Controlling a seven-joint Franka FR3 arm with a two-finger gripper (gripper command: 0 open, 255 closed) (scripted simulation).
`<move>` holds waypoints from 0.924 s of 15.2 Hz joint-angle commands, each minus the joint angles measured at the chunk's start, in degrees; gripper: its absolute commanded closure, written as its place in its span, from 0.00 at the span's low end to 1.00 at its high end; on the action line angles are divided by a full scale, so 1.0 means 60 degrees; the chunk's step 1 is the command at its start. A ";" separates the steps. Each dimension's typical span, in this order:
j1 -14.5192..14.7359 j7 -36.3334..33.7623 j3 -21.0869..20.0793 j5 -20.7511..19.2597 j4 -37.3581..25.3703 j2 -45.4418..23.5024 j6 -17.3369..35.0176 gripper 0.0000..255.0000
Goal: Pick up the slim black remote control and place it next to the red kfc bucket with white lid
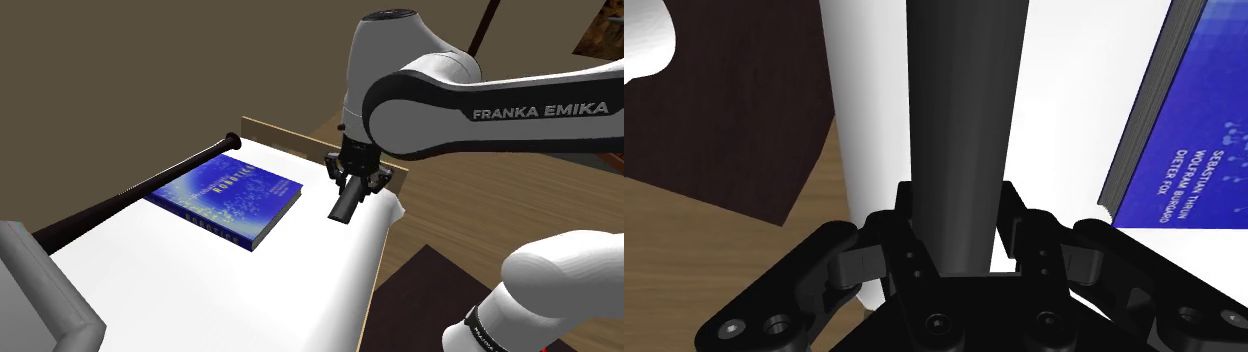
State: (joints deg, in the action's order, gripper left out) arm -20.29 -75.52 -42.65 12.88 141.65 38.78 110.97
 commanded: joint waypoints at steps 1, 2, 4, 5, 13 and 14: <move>-0.0018 0.0040 0.0105 -0.0057 -0.0249 0.0038 -0.0286 1.00; -0.0020 0.0060 0.0156 -0.0079 -0.0354 0.0062 -0.0415 1.00; -0.0028 0.0100 0.0254 -0.0125 -0.0569 0.0103 -0.0672 1.00; -0.0033 0.0119 0.0300 -0.0149 -0.0680 0.0119 -0.0799 1.00; -0.0108 0.0250 0.0631 -0.0347 -0.1621 0.0162 -0.1787 1.00; -0.0121 0.0265 0.0666 -0.0372 -0.1747 0.0157 -0.1908 1.00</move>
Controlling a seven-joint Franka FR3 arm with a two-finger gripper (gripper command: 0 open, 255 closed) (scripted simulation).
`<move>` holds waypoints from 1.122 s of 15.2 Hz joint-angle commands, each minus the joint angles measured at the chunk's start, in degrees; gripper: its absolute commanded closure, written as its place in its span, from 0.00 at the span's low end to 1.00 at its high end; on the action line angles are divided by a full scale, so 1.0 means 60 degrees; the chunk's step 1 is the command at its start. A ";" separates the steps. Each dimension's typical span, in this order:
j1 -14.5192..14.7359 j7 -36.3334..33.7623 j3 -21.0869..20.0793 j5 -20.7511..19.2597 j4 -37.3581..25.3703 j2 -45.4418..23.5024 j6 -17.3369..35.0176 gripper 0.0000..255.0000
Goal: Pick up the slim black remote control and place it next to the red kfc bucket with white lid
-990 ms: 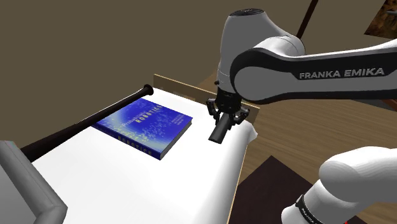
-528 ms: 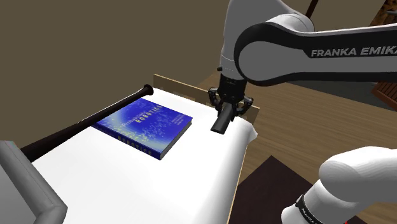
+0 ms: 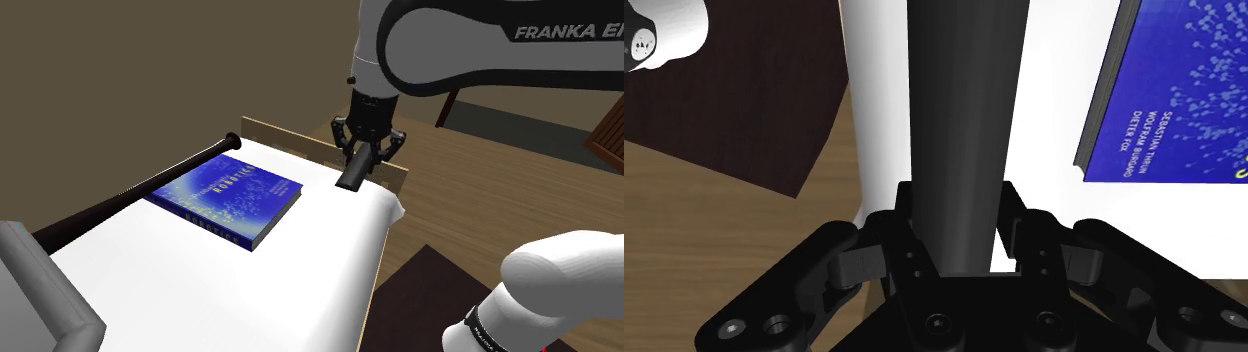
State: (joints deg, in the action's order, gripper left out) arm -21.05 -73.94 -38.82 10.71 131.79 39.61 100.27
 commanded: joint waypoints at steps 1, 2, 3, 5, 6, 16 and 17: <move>-0.0009 0.0015 0.0062 -0.0036 -0.0231 0.0011 -0.0245 1.00; -0.0023 0.0029 0.0095 -0.0061 -0.0359 0.0001 -0.0364 1.00; -0.0038 0.0041 0.0127 -0.0087 -0.0489 -0.0011 -0.0484 1.00; -0.0069 0.0065 0.0188 -0.0138 -0.0755 -0.0041 -0.0721 1.00; -0.0086 0.0077 0.0216 -0.0164 -0.0890 -0.0059 -0.0839 1.00; -0.0281 0.0164 0.0430 -0.0425 -0.2343 -0.0355 -0.2010 1.00; -0.0303 0.0170 0.0444 -0.0452 -0.2499 -0.0396 -0.2127 1.00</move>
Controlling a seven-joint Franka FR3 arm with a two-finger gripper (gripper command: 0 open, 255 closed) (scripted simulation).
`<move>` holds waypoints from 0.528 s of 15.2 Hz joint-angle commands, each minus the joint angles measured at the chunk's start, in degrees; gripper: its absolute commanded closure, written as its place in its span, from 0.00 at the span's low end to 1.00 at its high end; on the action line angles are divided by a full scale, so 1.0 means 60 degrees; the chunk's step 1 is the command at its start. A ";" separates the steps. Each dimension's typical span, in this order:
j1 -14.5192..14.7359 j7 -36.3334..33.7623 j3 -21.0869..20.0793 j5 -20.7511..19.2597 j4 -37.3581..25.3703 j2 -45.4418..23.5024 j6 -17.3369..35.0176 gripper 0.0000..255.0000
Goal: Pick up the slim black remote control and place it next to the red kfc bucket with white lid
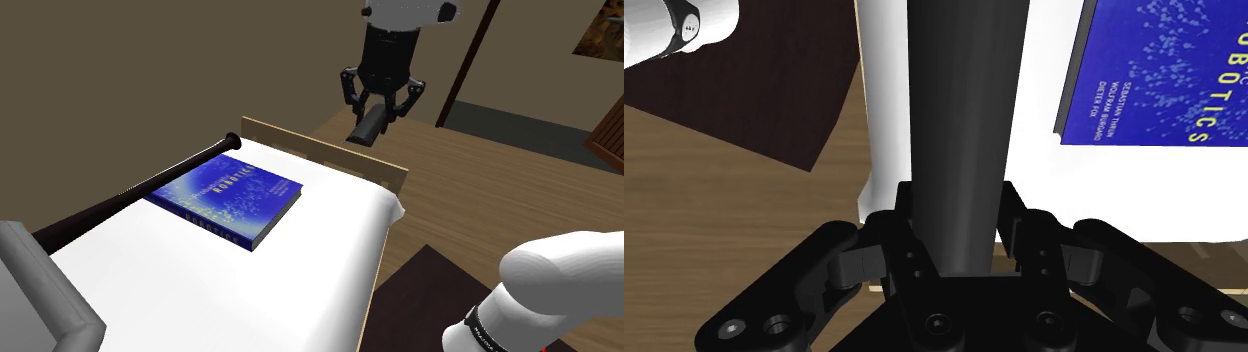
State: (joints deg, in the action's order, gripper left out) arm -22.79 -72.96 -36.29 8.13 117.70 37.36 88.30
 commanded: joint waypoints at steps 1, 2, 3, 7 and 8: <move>-0.0036 0.0012 0.0035 -0.0049 -0.0308 -0.0063 -0.0249 1.00; -0.0059 0.0017 0.0046 -0.0076 -0.0468 -0.0108 -0.0366 1.00; -0.0083 0.0021 0.0056 -0.0103 -0.0630 -0.0155 -0.0484 1.00; -0.0182 0.0032 0.0081 -0.0213 -0.1301 -0.0365 -0.0955 1.00; -0.0209 0.0032 0.0083 -0.0242 -0.1474 -0.0423 -0.1074 1.00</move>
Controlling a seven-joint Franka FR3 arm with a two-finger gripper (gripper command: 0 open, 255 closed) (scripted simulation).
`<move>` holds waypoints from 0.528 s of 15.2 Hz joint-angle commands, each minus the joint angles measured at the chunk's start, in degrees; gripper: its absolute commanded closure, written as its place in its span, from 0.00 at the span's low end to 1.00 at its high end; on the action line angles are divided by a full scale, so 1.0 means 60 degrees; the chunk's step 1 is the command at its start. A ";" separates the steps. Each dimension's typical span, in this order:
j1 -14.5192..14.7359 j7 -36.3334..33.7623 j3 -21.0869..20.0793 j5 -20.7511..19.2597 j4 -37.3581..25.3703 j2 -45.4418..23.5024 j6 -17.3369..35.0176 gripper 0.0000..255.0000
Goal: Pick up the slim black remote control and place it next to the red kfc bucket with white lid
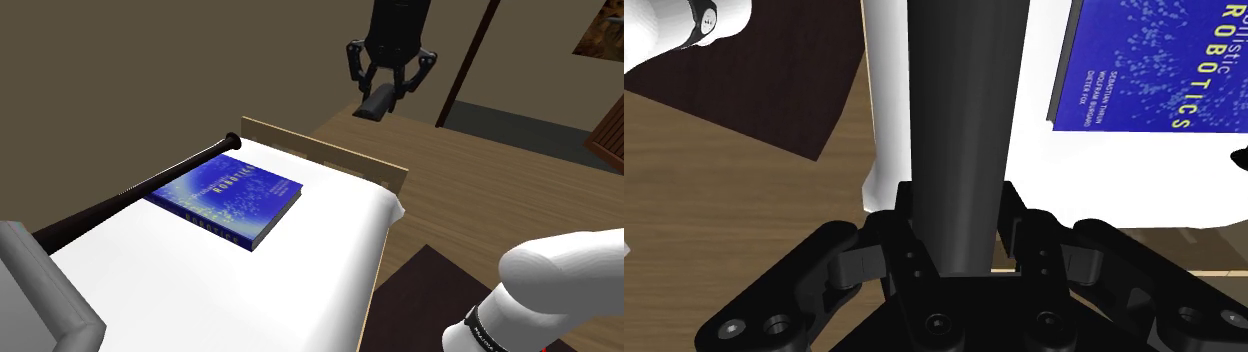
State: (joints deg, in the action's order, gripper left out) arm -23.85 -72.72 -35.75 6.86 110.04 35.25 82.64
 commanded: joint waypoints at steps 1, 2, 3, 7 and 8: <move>-0.0052 -0.0008 -0.0007 -0.0053 -0.0334 -0.0117 -0.0222 1.00; -0.0074 -0.0266 -0.0263 -0.0005 -0.0527 -0.0244 -0.0277 1.00; -0.0105 -0.0529 -0.0530 0.0036 -0.0731 -0.0383 -0.0330 1.00; -0.0339 -0.1642 -0.1733 0.0085 -0.1666 -0.1070 -0.0540 1.00; -0.0432 -0.1940 -0.2083 0.0061 -0.1931 -0.1280 -0.0593 1.00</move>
State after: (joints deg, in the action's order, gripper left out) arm -26.18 -82.83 -46.74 7.15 99.31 28.27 79.19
